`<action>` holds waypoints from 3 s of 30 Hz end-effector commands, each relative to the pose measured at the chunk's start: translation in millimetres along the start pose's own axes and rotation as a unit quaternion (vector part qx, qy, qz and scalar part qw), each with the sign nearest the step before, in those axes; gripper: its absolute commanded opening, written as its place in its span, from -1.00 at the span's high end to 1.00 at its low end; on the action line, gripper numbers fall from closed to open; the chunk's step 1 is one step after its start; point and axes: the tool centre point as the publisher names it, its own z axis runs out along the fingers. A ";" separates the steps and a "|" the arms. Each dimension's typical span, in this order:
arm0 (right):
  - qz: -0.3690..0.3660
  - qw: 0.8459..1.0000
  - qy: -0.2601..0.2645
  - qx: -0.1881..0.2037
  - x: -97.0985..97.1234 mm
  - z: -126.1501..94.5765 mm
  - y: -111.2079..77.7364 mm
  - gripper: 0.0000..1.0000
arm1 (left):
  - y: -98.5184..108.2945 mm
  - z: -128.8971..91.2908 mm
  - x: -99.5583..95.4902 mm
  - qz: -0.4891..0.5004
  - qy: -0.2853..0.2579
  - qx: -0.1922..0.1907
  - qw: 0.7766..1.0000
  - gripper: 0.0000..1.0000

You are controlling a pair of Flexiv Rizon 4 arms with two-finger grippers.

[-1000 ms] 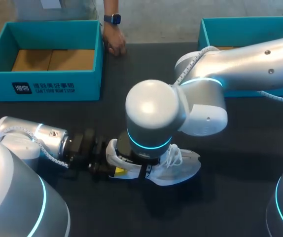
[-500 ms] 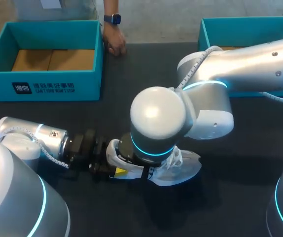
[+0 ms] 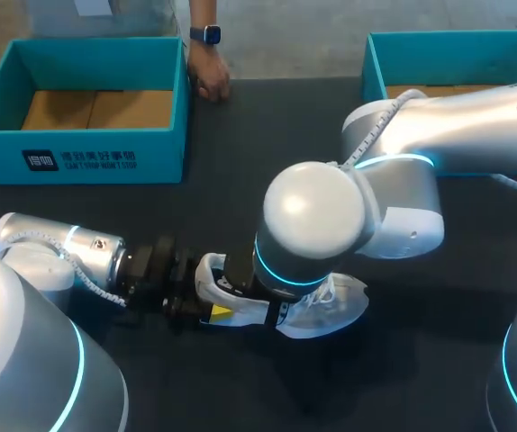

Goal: Take the shoe out of the shoebox, open the shoe tongue, remove and reinsert the insole, then place the shoe into the shoebox

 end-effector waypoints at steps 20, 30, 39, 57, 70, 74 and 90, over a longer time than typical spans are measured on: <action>-0.029 0.999 0.034 0.002 -13.4 -15.1 9.1 0.42 | 3.3 -2.4 -4.7 -0.001 -0.002 0.000 1.000 1.00; -0.031 0.997 0.064 -0.006 -12.7 -22.0 9.6 0.40 | 3.3 -2.4 -4.7 -0.001 -0.002 0.000 1.000 1.00; -0.025 0.997 0.071 -0.018 -14.3 -17.2 9.9 0.38 | 3.3 -2.4 -4.7 -0.001 -0.002 0.000 1.000 1.00; -0.044 0.994 0.103 -0.012 -29.2 -30.1 30.5 0.28 | 3.3 -2.4 -4.7 -0.001 -0.002 0.000 1.000 1.00; -0.051 0.990 0.127 -0.013 -33.6 -49.6 47.5 0.28 | 3.3 -2.4 -4.7 -0.001 -0.002 0.000 1.000 1.00; -0.050 0.988 0.144 -0.014 -33.8 -50.8 54.3 0.35 | 3.3 -2.4 -4.7 -0.001 -0.002 0.000 1.000 1.00; -0.039 0.977 0.210 -0.031 -30.5 -30.0 67.4 0.29 | 3.3 -2.4 -4.7 -0.001 -0.002 0.000 1.000 1.00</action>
